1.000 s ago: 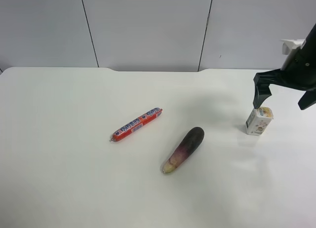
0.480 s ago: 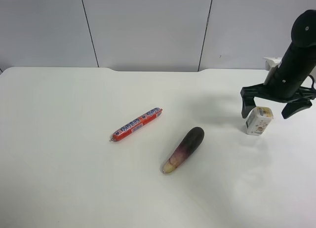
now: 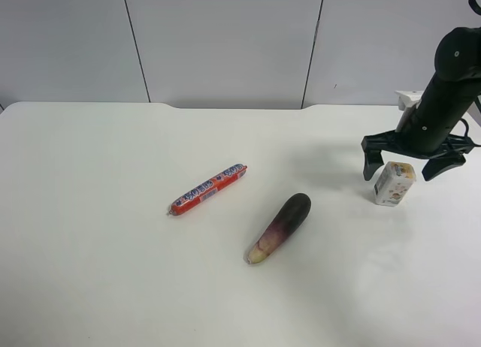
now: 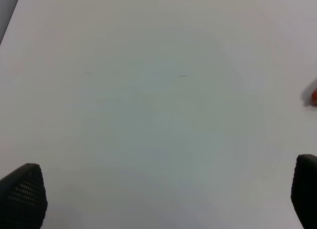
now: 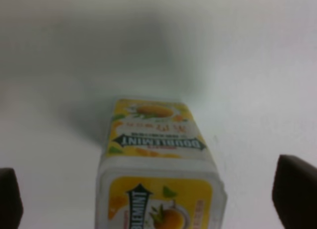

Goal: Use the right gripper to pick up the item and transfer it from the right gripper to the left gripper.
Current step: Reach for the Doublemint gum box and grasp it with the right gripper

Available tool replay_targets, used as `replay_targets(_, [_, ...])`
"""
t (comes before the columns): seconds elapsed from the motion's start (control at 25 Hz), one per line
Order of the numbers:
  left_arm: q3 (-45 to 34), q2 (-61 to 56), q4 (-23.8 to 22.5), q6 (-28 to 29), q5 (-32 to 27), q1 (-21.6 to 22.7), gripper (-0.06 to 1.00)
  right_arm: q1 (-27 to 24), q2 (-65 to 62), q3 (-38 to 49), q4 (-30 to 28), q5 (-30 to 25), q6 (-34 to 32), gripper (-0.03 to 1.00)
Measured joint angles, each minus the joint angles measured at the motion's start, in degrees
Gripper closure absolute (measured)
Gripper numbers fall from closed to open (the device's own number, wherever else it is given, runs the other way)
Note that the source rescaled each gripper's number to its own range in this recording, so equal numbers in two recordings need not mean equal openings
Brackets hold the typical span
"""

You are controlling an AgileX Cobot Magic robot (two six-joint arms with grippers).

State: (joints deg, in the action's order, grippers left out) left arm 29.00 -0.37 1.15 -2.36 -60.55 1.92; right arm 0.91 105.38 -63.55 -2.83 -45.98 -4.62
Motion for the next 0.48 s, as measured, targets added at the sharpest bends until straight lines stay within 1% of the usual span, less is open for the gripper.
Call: replay_targets(0.48, [0.00, 0.00, 0.00, 0.00, 0.00, 0.00, -0.06, 0.00, 1.70, 0.00, -0.05, 0.06, 0.00, -0.03])
